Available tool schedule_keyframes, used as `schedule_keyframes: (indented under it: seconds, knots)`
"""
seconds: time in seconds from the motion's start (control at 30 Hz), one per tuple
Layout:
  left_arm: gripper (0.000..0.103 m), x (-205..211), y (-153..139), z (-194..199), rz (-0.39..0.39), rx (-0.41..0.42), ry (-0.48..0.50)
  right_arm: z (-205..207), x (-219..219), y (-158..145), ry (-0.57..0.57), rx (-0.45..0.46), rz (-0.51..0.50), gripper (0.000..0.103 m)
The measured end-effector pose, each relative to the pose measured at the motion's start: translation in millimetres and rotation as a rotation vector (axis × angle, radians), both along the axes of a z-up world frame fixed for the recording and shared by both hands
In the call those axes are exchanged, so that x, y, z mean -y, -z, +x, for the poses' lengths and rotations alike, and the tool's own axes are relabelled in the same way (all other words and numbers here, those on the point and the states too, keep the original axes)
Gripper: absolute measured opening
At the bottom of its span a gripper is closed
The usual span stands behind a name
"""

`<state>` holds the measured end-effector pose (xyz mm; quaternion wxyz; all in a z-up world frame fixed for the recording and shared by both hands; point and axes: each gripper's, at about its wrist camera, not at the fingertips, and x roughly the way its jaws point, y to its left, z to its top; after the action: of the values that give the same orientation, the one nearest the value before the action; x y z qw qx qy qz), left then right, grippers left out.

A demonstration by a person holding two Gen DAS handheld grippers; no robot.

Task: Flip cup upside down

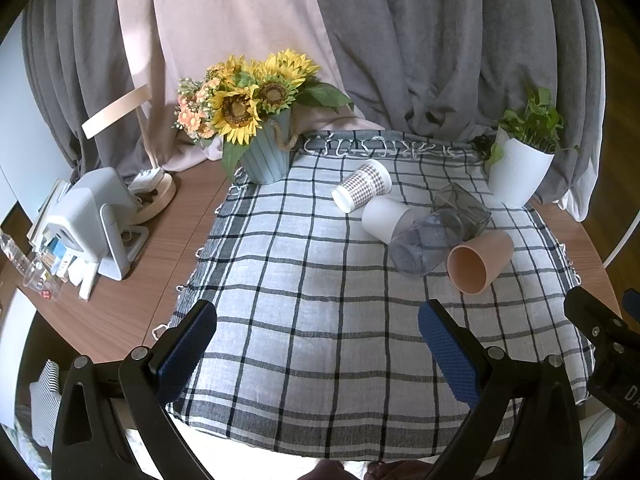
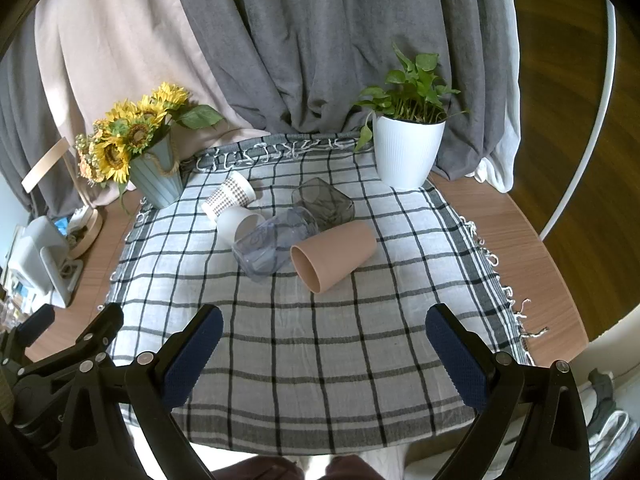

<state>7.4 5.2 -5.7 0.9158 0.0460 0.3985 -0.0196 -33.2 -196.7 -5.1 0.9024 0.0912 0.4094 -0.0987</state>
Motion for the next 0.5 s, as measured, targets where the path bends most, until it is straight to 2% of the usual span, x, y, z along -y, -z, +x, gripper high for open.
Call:
schedule_keyframes:
  seconds: [0.5]
  knots:
    - [0.103,-0.2,0.2,0.7,0.002,0.001,0.0,0.1,1.4,-1.0,-0.002,0.001,0.0,0.102]
